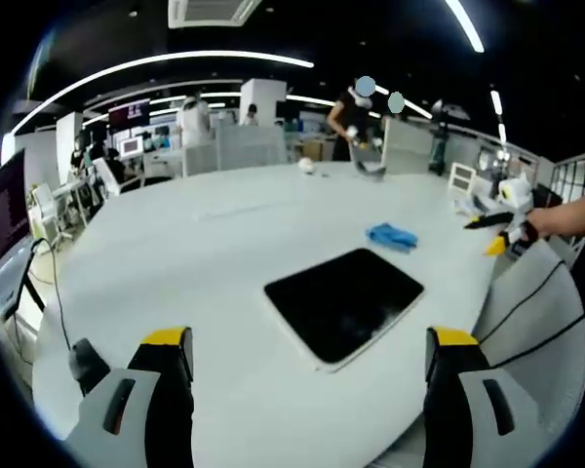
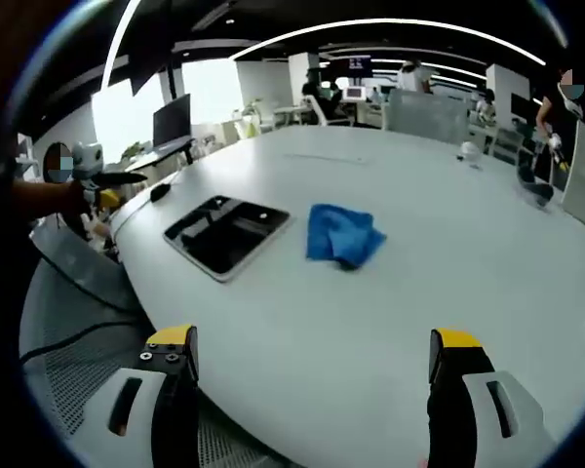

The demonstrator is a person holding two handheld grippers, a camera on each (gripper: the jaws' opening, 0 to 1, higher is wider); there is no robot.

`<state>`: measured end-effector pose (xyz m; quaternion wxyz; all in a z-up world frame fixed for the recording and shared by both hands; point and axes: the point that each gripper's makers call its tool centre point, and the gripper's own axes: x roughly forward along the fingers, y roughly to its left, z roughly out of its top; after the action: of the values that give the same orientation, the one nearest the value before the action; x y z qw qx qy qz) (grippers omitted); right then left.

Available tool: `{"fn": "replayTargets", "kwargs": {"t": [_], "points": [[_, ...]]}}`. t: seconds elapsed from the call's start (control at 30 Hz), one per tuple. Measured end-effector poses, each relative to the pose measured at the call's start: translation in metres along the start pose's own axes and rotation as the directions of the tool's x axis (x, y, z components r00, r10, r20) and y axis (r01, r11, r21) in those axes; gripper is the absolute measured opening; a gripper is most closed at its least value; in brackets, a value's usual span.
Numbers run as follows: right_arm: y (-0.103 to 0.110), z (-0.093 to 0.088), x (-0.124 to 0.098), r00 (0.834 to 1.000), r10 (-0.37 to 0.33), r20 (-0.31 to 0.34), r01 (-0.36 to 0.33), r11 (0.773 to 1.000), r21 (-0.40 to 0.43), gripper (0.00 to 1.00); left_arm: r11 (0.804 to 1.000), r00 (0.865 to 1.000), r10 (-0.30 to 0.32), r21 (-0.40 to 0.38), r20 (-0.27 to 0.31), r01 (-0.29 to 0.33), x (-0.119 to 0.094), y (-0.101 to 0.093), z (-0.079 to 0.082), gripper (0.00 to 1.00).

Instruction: Wipe the mirror surface with the cleaning cloth until all visible marks leave the cleaned area.

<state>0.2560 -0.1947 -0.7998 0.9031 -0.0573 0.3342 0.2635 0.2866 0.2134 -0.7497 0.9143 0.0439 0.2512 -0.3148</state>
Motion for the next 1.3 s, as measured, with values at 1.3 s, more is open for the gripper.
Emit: {"fn": "replayTargets", "kwargs": {"t": [1.3], "points": [[-0.0005,0.0009,0.0008,1.000,-0.008,-0.015,0.008,1.000,0.015,0.99,0.999,1.000,0.005,-0.043,0.020,-0.004,-0.0007,-0.0024,-0.0066,1.00]]}}
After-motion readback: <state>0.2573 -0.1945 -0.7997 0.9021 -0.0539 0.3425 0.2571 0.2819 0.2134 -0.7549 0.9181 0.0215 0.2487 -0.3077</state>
